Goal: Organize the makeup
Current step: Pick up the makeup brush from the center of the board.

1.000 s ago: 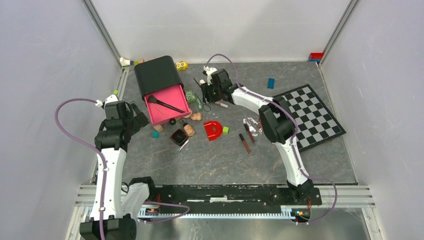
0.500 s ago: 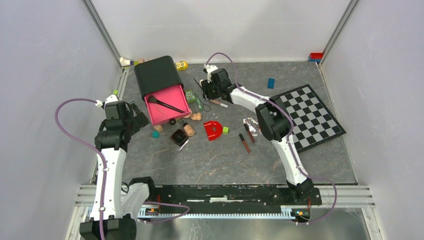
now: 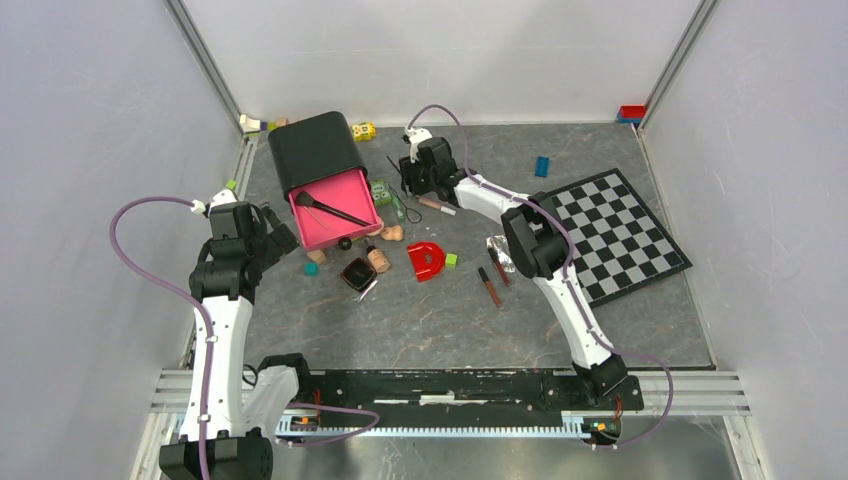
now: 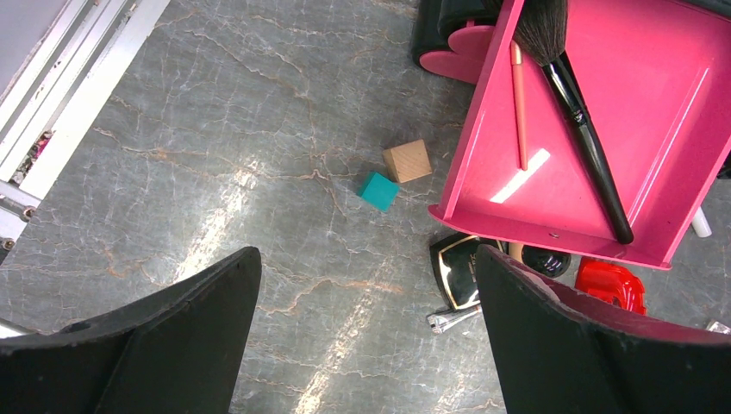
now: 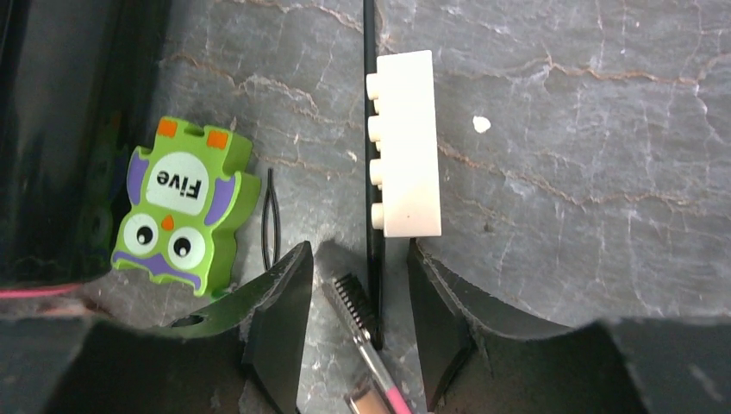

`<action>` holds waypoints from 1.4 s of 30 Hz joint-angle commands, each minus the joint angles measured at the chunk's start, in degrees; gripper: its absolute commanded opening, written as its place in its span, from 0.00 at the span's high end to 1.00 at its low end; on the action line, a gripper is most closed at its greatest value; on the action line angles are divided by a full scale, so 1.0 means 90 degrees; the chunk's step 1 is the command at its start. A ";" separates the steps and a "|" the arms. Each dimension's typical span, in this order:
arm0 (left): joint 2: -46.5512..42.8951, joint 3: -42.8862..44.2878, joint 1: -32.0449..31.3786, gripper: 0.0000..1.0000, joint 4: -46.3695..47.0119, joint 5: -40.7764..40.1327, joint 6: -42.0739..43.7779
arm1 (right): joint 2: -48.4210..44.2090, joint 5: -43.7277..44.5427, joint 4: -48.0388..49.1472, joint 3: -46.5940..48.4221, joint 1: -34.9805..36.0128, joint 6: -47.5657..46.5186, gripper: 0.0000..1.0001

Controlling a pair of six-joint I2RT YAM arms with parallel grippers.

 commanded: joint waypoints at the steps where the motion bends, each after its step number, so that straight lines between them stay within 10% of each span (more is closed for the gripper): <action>1: -0.0068 -0.0011 -0.0007 0.00 0.0214 -0.0026 0.0179 | 0.0468 0.0048 0.0073 0.0459 -0.0001 0.0057 0.51; 25: -0.0089 -0.0021 -0.0016 0.00 0.0229 -0.0020 0.0179 | 0.0589 0.1466 -0.1609 0.0688 0.0331 -0.1034 0.84; 42: -0.0097 -0.0021 -0.0010 0.00 0.0224 -0.0041 0.0179 | -0.1073 0.1578 -0.1212 -0.2002 0.0022 -0.1253 1.00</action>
